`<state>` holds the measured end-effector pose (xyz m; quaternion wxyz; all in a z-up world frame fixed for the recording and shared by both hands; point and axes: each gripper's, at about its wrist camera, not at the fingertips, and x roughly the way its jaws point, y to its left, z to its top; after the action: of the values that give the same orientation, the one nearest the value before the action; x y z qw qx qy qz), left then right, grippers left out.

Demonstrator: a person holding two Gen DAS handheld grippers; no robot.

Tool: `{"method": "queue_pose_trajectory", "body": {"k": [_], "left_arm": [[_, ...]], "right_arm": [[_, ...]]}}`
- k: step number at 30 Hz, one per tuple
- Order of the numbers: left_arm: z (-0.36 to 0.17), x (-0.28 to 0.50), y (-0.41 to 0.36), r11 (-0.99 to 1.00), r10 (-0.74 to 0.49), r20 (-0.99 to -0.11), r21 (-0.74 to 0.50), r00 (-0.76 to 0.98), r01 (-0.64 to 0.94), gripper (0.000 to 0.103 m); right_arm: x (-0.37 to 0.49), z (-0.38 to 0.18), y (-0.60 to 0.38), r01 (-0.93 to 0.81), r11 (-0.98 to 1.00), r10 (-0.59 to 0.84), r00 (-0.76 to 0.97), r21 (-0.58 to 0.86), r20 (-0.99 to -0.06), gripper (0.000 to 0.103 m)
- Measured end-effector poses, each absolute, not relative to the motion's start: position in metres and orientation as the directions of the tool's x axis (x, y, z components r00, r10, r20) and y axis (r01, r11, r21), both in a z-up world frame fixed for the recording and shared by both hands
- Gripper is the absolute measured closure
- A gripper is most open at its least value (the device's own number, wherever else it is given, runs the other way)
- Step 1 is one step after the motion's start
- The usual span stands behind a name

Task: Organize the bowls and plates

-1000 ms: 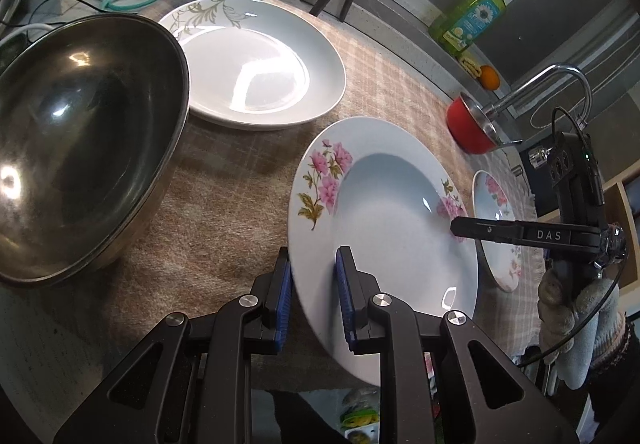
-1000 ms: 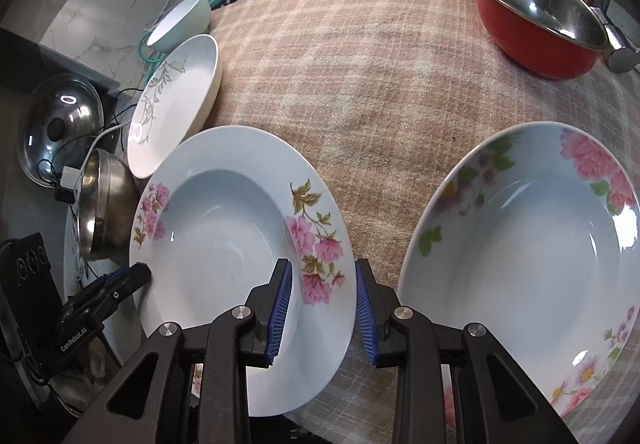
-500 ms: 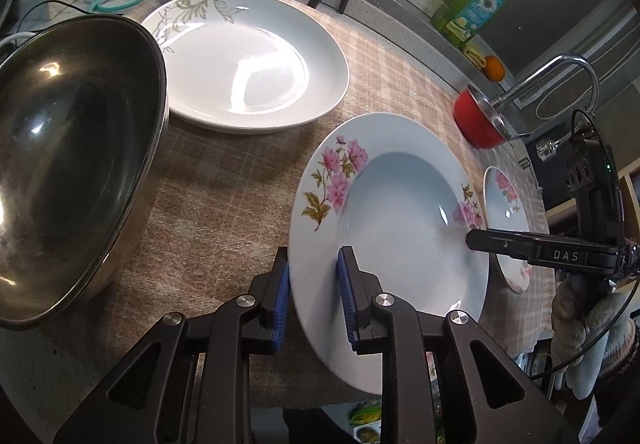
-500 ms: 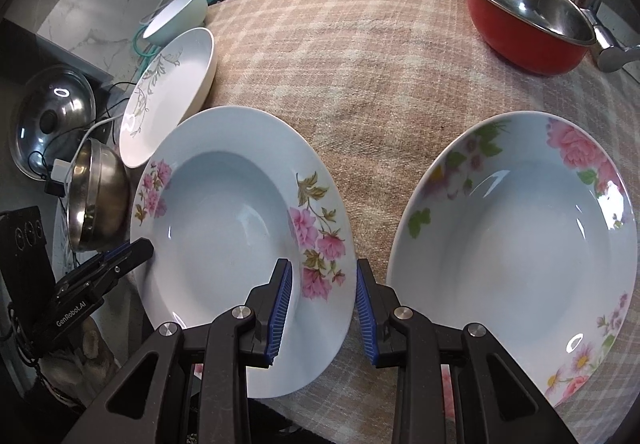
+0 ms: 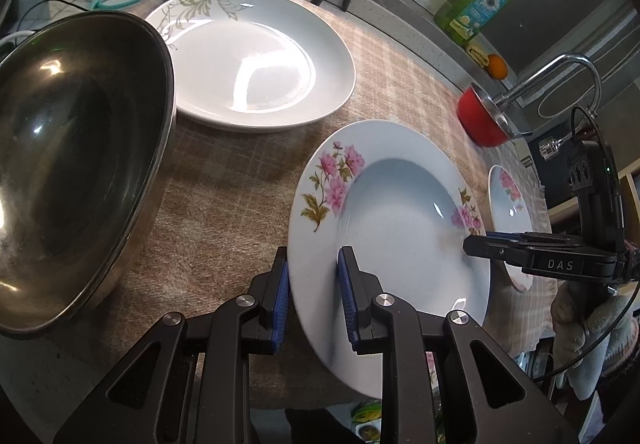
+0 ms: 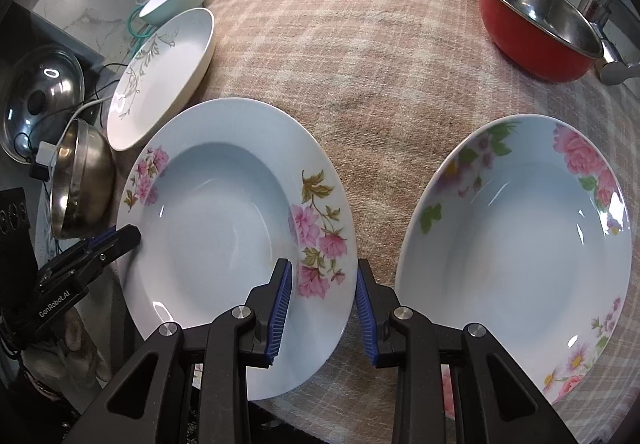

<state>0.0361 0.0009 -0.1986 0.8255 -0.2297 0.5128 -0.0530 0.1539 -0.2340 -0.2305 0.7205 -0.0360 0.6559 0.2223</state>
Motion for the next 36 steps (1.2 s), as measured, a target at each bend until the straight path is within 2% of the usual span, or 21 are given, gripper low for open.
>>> {"method": "queue_pose_trajectory", "body": {"k": [5, 15, 36], "left_arm": [[-0.199, 0.037, 0.001, 0.889, -0.323, -0.823, -0.433, 0.468, -0.147, 0.081], [-0.199, 0.036, 0.002, 0.891, -0.331, -0.821, -0.435, 0.465, -0.133, 0.081], [-0.183, 0.024, 0.004, 0.903, -0.317, -0.824, -0.414, 0.47, -0.117, 0.08]], "right_arm": [[0.152, -0.23, -0.227, -0.398, 0.899, 0.224, 0.055, 0.185, -0.973, 0.074], [0.154, -0.231, -0.224, -0.406, 0.897, 0.209, 0.045, 0.174, -0.977, 0.072], [0.153, -0.214, -0.248, -0.332, 0.905, 0.309, 0.091, 0.264, -0.947, 0.064]]}}
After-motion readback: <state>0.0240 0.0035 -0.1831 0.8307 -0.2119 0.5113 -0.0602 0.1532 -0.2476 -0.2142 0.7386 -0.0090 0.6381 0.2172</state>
